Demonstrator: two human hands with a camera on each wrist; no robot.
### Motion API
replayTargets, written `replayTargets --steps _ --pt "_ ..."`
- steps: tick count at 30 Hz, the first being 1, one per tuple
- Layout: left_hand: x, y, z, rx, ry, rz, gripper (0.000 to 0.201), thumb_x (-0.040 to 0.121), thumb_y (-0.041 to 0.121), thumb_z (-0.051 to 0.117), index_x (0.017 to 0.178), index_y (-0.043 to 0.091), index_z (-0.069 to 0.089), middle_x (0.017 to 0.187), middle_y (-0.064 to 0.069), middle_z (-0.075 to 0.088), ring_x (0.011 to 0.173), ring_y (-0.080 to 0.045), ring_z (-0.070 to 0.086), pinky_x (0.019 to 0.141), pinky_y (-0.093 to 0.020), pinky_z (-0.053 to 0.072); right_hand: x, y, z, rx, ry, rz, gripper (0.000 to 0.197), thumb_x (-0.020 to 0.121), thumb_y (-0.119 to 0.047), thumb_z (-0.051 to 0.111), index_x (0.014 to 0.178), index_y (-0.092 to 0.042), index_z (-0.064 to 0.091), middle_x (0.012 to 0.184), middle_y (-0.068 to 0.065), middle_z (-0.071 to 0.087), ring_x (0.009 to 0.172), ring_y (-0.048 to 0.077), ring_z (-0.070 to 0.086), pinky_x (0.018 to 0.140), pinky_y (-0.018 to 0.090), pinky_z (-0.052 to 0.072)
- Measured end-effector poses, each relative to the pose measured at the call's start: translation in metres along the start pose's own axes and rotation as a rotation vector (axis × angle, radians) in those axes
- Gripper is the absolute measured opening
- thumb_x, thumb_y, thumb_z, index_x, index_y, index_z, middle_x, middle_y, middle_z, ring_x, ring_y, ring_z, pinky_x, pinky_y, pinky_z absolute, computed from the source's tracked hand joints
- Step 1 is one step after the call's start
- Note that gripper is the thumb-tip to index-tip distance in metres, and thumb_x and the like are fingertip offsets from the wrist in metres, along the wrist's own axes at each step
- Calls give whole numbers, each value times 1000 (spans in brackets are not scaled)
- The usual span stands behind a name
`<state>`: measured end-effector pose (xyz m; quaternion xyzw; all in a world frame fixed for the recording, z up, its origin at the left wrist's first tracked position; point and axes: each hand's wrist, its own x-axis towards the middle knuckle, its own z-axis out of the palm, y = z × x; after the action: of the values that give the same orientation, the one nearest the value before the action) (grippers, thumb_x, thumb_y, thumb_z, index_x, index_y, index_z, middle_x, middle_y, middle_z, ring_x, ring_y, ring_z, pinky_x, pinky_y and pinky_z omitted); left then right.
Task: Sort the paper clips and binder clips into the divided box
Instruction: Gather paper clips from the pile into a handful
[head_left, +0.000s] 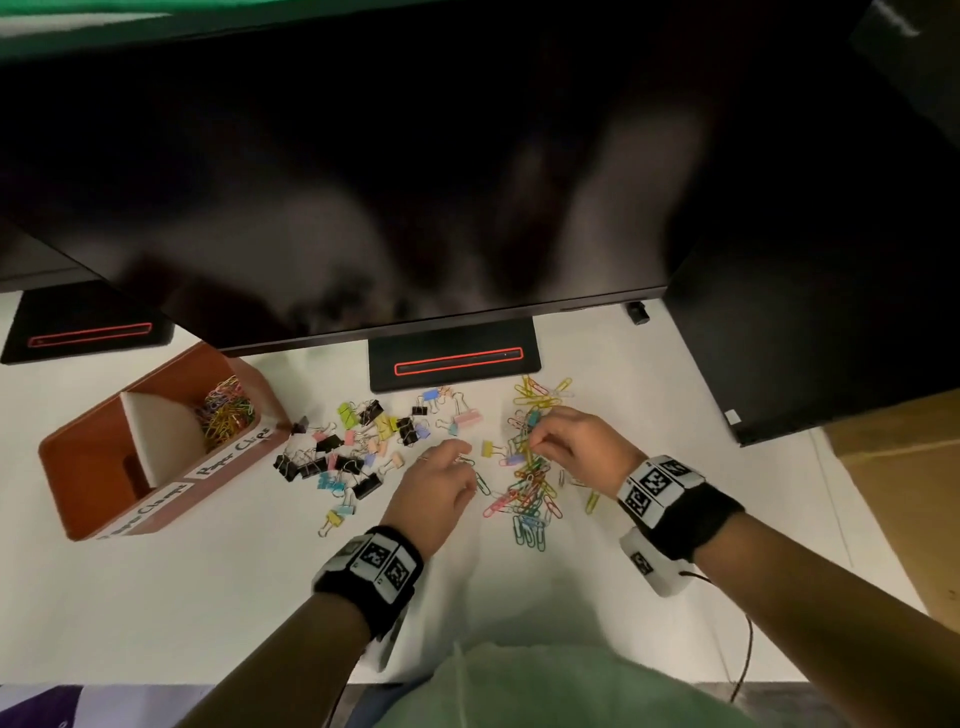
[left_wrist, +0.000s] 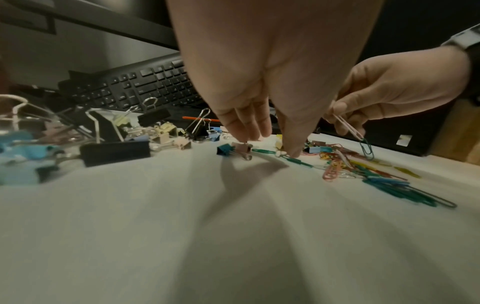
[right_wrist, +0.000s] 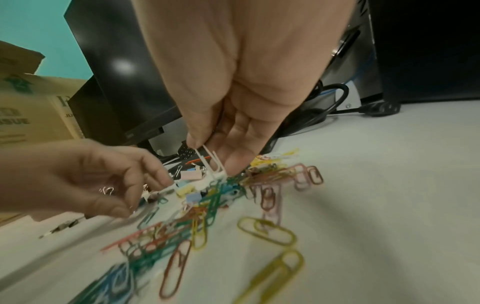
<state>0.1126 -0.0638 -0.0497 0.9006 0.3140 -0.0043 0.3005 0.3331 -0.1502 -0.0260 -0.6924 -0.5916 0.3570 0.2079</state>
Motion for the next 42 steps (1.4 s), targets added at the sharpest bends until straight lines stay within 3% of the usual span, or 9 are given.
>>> replayTargets --steps 6,10,13,16,20,24,30,36,42 --pt "20 1 -5 129 10 34 13 77 -2 62 74 11 62 81 -3 63 74 -22 57 69 -36 52 -9 6 15 -32 -12 -52 4 88 -12 59 88 -9 62 94 6 60 84 18 57 80 35 51" --pt "23 0 -6 207 -14 20 19 72 -1 67 71 16 58 68 0 60 67 -21 54 63 -33 48 -9 8 18 -144 -134 -5 39 80 -28 70 118 -23 58 118 1 54 109 17 52 95 35 47" --pt "29 1 -8 236 -64 -2 7 83 10 62 88 13 60 82 -4 64 79 -25 57 75 -36 47 -11 9 18 -255 -226 -26 60 77 -27 72 132 -26 48 129 4 48 128 23 40 106 38 39" --pt "32 -3 -8 251 -114 -12 11 90 14 52 98 14 60 94 -4 65 90 -24 56 85 -37 45 -13 9 25 -288 -213 -51 59 78 -21 71 132 -20 48 125 7 50 123 28 44 103 41 42" --pt "32 0 -9 271 -189 4 15 93 13 44 94 16 58 94 -2 60 92 -21 52 87 -33 41 -11 6 30 -220 -153 -20 38 84 -17 64 121 -13 59 120 10 56 115 27 49 100 36 42" --pt "20 12 -10 57 -161 69 6 87 15 58 85 14 64 95 -2 57 95 -20 49 84 -32 42 -6 7 31 -201 -124 -13 28 85 -16 64 111 -8 66 110 14 62 110 30 53 99 34 39" --pt "-1 36 8 -28 -118 54 7 77 20 70 75 14 69 126 -1 51 112 -18 46 91 -34 37 -4 9 31 -174 -140 38 25 85 -16 62 108 -8 66 109 12 57 105 30 54 91 39 45" --pt "8 29 27 -46 -66 48 7 77 7 66 73 9 60 96 -4 60 88 -22 53 75 -35 47 -3 8 29 -164 -130 53 20 85 -15 62 103 -8 66 107 12 61 104 28 55 95 38 43" --pt "12 25 20 -19 -58 25 2 87 6 54 85 7 54 85 -9 58 79 -21 48 68 -30 39 -4 9 21 -179 -112 70 17 85 -16 61 101 -10 66 109 11 59 105 26 56 90 39 48"
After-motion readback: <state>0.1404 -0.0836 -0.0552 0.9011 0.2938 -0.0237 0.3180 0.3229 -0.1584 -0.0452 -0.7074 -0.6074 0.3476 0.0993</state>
